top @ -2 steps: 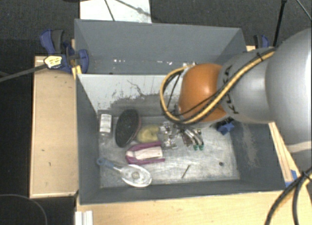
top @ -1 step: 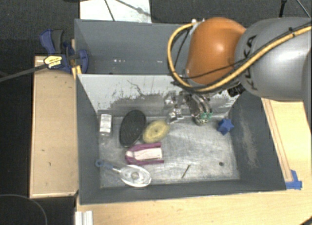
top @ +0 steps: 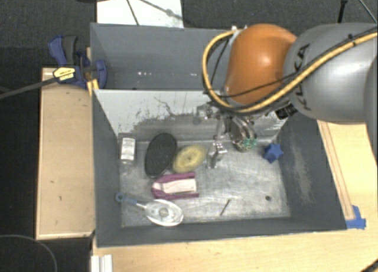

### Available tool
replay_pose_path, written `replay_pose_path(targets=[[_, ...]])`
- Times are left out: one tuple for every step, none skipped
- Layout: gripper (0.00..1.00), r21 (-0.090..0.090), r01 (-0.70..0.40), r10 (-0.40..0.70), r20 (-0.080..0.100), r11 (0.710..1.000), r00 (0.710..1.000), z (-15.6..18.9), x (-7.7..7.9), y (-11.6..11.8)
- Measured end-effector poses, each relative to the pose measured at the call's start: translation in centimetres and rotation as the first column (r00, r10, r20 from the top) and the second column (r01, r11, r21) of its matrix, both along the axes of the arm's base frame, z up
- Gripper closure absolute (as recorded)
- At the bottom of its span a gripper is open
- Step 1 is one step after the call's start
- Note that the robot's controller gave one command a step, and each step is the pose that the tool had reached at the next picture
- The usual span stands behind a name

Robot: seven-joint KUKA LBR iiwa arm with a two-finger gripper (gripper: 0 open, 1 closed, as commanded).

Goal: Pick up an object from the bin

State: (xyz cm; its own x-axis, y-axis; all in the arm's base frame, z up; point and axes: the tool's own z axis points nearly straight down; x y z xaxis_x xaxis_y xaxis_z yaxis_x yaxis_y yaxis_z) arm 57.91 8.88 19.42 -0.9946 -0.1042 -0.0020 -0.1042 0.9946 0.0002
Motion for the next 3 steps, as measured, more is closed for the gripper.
replay_pose_path(targets=[[0.00, -0.004, -0.540, 0.540, 0.009, 0.842, 0.842, -10.1, 0.8, 3.6], [1.00, -0.006, -0.538, 0.538, 0.006, 0.843, 0.843, -10.1, 0.8, 3.4], [1.00, -0.003, -0.537, 0.537, 0.011, 0.843, 0.843, -0.7, 0.4, 6.5]])
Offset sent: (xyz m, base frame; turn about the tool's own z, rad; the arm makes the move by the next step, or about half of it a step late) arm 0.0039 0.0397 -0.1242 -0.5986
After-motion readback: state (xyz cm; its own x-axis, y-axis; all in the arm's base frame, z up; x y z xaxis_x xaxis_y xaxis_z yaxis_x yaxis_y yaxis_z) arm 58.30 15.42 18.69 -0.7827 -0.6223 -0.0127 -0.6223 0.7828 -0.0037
